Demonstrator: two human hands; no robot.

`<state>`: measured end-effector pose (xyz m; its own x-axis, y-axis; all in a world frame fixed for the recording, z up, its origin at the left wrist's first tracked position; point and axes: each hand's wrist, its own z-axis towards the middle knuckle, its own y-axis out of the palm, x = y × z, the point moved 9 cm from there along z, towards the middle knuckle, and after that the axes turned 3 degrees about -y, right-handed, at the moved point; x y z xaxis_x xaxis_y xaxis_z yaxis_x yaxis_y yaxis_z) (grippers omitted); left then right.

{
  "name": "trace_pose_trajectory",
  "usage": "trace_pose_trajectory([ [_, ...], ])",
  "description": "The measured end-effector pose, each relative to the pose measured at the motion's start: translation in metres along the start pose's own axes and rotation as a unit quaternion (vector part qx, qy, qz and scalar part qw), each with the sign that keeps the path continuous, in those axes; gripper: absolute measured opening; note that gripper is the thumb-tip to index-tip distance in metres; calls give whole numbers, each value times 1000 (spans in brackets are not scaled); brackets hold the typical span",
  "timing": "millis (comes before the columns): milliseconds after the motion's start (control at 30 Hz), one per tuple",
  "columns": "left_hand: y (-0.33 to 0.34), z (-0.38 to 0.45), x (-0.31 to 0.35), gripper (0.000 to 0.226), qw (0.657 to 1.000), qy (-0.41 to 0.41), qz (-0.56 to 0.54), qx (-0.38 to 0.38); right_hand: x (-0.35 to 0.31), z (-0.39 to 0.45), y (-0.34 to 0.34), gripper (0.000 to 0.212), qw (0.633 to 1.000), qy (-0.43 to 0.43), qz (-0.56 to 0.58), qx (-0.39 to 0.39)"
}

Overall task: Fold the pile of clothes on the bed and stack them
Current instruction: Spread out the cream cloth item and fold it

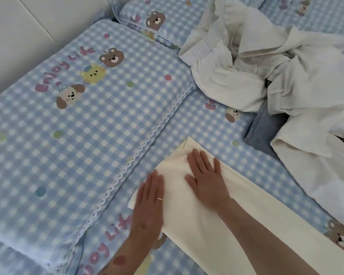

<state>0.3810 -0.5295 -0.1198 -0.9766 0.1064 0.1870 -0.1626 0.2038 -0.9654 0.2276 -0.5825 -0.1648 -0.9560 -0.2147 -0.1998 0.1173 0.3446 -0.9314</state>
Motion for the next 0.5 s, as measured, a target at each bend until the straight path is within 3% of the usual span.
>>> trace_pose_trajectory([
  [67, 12, 5, 29, 52, 997, 72, -3, -39, -20, -4, -9, 60, 999, -15, 11, 42],
  [167, 23, 14, 15, 61, 995, 76, 45, -52, -11, -31, -6, 55, 998, -6, 0, 61],
  [333, 19, 18, -32, 73, 996, -11, 74, -48, 117, -150, 9, 66, 975, 214, 9, 66],
  [433, 11, 1, 29, 61, 999, 29, 19, -6, 153, -244, 11, 75, 934, 340, 57, 97],
  [500, 23, -30, 104, 56, 990, 139, -18, -7, 139, -273, 19, 67, 941, 316, 77, 95],
])
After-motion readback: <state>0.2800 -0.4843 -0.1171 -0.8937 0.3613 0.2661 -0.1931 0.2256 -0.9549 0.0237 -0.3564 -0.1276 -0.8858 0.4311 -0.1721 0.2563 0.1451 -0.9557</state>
